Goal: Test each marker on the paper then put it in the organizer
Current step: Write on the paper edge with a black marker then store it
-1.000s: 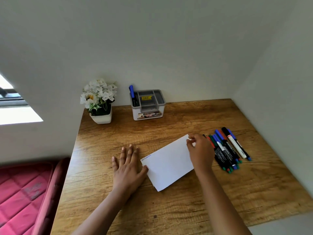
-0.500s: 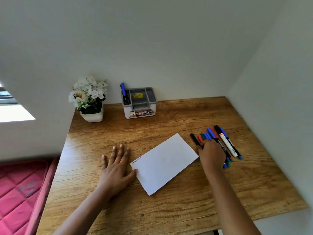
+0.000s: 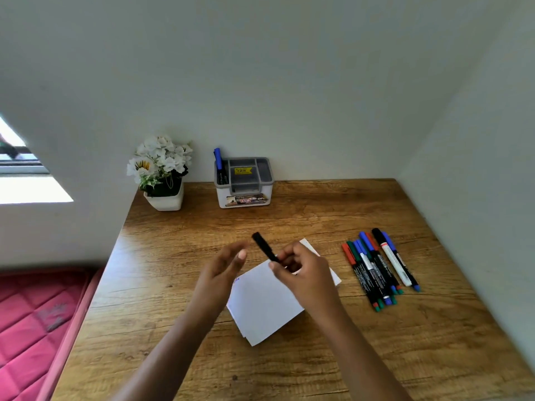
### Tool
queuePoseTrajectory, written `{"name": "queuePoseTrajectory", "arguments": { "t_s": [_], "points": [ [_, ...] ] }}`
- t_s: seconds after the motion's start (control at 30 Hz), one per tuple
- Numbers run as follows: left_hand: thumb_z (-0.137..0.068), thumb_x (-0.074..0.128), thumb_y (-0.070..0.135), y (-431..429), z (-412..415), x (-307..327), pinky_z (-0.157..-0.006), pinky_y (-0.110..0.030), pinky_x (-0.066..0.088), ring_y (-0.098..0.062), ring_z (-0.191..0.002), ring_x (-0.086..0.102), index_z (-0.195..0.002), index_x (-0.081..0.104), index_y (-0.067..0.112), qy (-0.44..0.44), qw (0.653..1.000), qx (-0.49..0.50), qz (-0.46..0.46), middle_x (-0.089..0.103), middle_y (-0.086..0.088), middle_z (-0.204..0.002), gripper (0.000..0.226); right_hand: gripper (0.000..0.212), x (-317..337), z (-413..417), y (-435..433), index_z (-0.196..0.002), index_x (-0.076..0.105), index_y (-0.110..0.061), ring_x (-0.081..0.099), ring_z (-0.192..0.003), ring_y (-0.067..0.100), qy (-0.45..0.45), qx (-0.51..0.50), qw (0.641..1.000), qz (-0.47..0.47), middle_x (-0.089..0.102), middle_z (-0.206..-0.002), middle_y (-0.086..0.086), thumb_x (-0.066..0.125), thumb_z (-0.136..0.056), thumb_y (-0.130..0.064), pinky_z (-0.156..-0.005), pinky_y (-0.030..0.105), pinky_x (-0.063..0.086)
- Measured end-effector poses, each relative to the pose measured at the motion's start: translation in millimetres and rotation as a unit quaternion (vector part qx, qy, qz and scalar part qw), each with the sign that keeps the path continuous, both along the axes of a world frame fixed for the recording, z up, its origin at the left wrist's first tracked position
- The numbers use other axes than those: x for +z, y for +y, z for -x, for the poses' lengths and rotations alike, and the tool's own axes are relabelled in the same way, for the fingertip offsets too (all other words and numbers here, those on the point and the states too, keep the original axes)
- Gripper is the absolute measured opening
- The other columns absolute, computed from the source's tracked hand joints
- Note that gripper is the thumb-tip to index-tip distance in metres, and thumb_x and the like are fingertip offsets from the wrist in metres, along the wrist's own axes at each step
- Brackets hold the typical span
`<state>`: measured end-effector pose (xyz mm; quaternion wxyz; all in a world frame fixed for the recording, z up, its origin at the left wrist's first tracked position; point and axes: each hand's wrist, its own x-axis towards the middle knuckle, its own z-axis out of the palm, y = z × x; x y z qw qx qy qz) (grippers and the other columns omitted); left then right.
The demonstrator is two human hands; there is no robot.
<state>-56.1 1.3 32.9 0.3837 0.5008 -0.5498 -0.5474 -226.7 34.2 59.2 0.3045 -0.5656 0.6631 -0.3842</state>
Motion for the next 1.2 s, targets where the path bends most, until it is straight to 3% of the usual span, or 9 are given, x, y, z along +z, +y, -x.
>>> {"name": "queuePoseTrajectory", "arguments": {
  "t_s": [0.1,0.23,0.37,0.47,0.87,0.93,1.03,1.07,1.2],
  "points": [
    [-0.088,0.054,0.027,-2,21,16,-0.090,-0.032,0.048,-0.019,-0.105,0.065,-0.110,0.064,0.011,0.233,0.967,0.053,-0.093,0.071,-0.007,-0.106,0.029,0.014,1,-16,-1,-0.086,0.058,-0.028,0.060,-0.074,-0.004,0.010,0.023,1.000,0.008,0.063,-0.074,-0.017,0.072,-0.082,-0.029,-0.061,0.011,0.048],
    [-0.085,0.056,0.020,-6,25,19,-0.075,-0.028,0.056,-0.022,-0.090,0.069,-0.107,0.063,0.006,0.333,0.929,0.086,-0.138,0.071,-0.012,-0.100,0.028,0.015,4,-18,-4,-0.089,0.057,-0.026,0.059,-0.069,-0.002,0.062,0.030,0.997,0.032,0.062,-0.078,-0.018,0.070,-0.083,-0.032,-0.060,0.009,0.045],
    [-0.082,0.059,0.015,-8,22,22,-0.061,-0.023,0.055,-0.016,-0.079,0.070,-0.109,0.062,0.002,0.368,0.912,0.100,-0.150,0.071,-0.011,-0.092,0.030,0.016,10,-21,-3,-0.088,0.054,-0.025,0.055,-0.066,-0.003,0.125,0.062,0.989,0.050,0.064,-0.082,-0.014,0.068,-0.085,-0.031,-0.059,0.003,0.038],
    [-0.087,0.056,0.010,-14,18,25,-0.060,-0.022,0.055,-0.017,-0.081,0.071,-0.105,0.062,0.001,0.366,0.909,0.117,-0.163,0.071,-0.012,-0.093,0.022,0.019,16,-25,-3,-0.083,0.047,-0.029,0.049,-0.059,-0.006,0.144,0.081,0.985,0.049,0.056,-0.076,-0.017,0.066,-0.087,-0.031,-0.053,0.004,0.032],
    [-0.094,0.051,0.006,-23,26,6,-0.054,-0.021,0.054,-0.017,-0.077,0.071,-0.101,0.064,-0.001,0.364,0.890,0.139,-0.237,0.071,-0.012,-0.089,0.016,0.018,19,-26,-9,-0.075,0.053,-0.031,0.063,-0.058,0.004,0.043,0.050,0.995,-0.081,0.067,-0.073,-0.007,0.066,-0.086,-0.028,-0.049,0.015,0.044],
    [-0.096,0.048,0.008,-31,15,2,-0.056,-0.022,0.055,-0.018,-0.077,0.069,-0.097,0.062,0.000,0.371,0.884,0.174,-0.225,0.069,-0.011,-0.086,0.016,0.013,21,-22,-6,-0.077,0.057,-0.023,0.060,-0.051,0.004,-0.012,0.054,0.992,-0.115,0.069,-0.070,-0.003,0.066,-0.087,-0.026,-0.047,0.017,0.045],
    [-0.098,0.046,0.007,-67,-37,-3,-0.055,-0.020,0.055,-0.014,-0.068,0.070,-0.102,0.058,0.002,0.459,0.811,0.296,-0.209,0.068,-0.010,-0.084,0.013,0.012,23,-12,8,-0.080,0.060,-0.010,0.055,-0.048,0.008,-0.182,0.060,0.967,-0.170,0.070,-0.067,0.004,0.066,-0.087,-0.018,-0.043,0.022,0.043],
    [-0.098,0.046,0.007,-76,-54,2,-0.055,-0.019,0.055,-0.013,-0.067,0.070,-0.105,0.058,0.003,0.450,0.819,0.297,-0.197,0.070,-0.009,-0.082,0.014,0.011,23,-9,11,-0.082,0.061,-0.008,0.054,-0.048,0.009,-0.230,0.051,0.956,-0.177,0.069,-0.067,0.005,0.065,-0.087,-0.016,-0.043,0.022,0.042],
    [-0.096,0.049,0.009,-64,-51,14,-0.056,-0.021,0.055,-0.014,-0.076,0.071,-0.107,0.062,0.003,0.276,0.934,0.154,-0.170,0.073,-0.008,-0.089,0.018,0.011,17,-6,2,-0.103,0.055,-0.014,0.054,-0.049,0.013,-0.337,0.024,0.927,-0.166,0.069,-0.076,0.008,0.057,-0.092,-0.012,-0.041,0.023,0.043]
  ]
}}
